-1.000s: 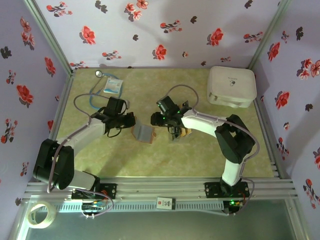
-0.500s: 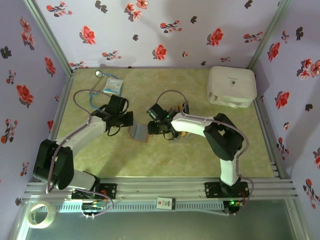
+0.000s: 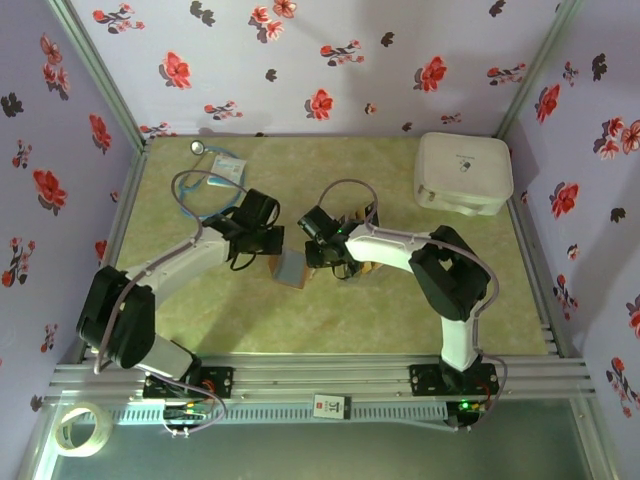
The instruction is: Put the credit cards into the card holder
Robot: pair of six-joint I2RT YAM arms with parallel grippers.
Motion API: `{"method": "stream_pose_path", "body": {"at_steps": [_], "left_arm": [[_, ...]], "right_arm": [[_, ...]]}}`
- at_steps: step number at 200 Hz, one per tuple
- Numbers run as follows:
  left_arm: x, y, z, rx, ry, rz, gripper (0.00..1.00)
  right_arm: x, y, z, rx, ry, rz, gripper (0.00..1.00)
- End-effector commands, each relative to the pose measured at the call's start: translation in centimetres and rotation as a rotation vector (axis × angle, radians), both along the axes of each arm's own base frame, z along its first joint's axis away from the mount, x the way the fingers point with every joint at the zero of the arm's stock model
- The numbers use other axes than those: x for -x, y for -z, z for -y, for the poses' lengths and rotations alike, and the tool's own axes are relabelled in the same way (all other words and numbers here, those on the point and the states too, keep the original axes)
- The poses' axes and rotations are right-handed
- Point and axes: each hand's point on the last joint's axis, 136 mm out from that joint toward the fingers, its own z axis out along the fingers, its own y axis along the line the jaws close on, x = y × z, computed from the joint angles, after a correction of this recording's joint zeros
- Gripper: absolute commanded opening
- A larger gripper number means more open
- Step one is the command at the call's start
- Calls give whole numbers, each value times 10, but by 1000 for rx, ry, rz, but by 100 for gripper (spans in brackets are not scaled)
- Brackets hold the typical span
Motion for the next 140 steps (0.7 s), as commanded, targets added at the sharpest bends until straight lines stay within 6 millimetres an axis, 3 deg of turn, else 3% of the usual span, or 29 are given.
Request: {"method": "stream_pose_path", "body": {"at_steps": [1,68,109,140], "left_arm": [[-3,2,-10,-32,-37,22,0],[-4,13,-17,-3,-97,16,0],[-2,29,-24,67,-165,0,0],[-2,33,-29,96,-197,-4,0]], "right_arm": [[-8,-11,8,-3,14,29,35],[-15,-48,9,-91,24,73,36],[-6,-68,-25,-229,-19,70,32],[4,-59,-57,-308,-41,19,25]]}}
